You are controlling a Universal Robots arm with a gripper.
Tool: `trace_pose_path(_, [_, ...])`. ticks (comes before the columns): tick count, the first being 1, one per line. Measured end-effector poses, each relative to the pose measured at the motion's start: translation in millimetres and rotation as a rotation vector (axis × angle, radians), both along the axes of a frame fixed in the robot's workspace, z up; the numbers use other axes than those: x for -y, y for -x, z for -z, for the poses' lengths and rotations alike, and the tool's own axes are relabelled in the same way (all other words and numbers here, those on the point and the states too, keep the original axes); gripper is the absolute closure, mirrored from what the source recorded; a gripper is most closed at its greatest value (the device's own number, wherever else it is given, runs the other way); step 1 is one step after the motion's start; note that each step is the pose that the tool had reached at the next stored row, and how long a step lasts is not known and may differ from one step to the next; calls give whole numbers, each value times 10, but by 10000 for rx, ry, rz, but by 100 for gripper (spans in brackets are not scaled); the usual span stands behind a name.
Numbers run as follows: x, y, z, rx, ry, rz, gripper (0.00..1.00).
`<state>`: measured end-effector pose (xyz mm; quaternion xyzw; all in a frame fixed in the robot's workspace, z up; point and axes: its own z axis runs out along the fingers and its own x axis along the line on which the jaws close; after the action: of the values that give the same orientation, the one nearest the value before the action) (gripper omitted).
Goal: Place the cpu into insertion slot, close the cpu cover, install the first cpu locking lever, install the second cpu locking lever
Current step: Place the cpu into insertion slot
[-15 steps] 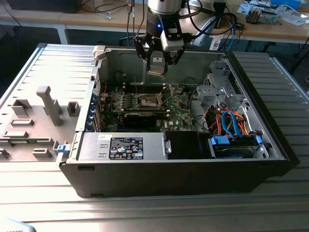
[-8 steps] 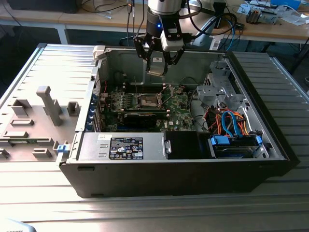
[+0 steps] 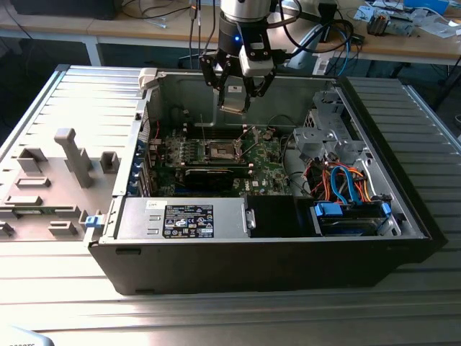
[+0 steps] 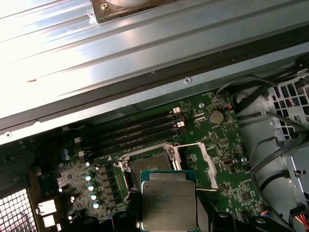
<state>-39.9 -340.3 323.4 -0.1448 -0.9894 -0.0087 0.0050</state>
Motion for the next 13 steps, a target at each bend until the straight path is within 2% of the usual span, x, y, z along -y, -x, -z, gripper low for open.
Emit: trace_pose_path(13, [0,0,2,-1,3,193,46])
